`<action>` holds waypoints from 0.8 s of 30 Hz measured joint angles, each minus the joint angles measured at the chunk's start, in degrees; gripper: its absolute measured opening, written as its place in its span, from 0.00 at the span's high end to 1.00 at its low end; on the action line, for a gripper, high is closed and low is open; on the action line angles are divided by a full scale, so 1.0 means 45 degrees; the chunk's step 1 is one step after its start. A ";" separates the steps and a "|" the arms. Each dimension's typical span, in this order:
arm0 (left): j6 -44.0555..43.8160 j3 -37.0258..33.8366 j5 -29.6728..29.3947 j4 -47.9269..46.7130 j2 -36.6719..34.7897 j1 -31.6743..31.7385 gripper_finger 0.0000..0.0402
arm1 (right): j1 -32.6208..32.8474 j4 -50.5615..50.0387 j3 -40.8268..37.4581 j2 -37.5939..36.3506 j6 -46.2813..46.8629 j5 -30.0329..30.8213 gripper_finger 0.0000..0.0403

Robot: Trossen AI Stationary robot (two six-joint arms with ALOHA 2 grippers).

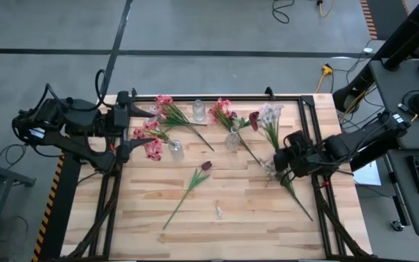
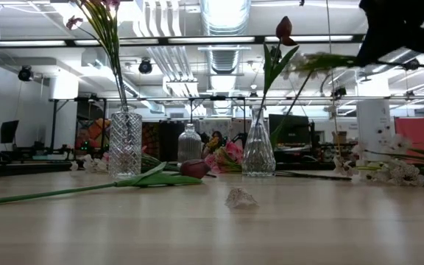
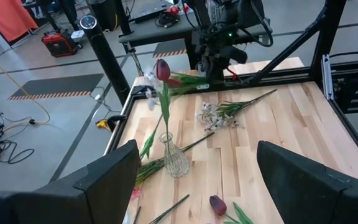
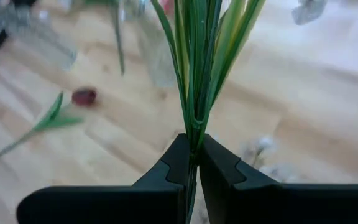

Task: Sort flowers into vase by color
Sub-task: Put the center white flowers into the top transparent vase

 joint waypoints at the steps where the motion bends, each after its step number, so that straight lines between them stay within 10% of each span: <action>1: 0.0013 0.0000 0.0001 0.0003 0.0002 0.0001 0.23 | 0.0000 -0.0343 0.0277 0.0032 0.0005 0.0348 0.96; 17: 0.0116 0.0000 0.0030 0.0197 0.0026 0.0000 0.23 | -0.0005 -0.1527 0.4229 0.0471 -0.3163 0.3659 0.96; 24: 0.1023 -0.0051 0.2717 0.1430 0.0044 0.0001 0.23 | -0.0005 -0.0233 0.5742 0.1117 -0.6618 0.5858 0.96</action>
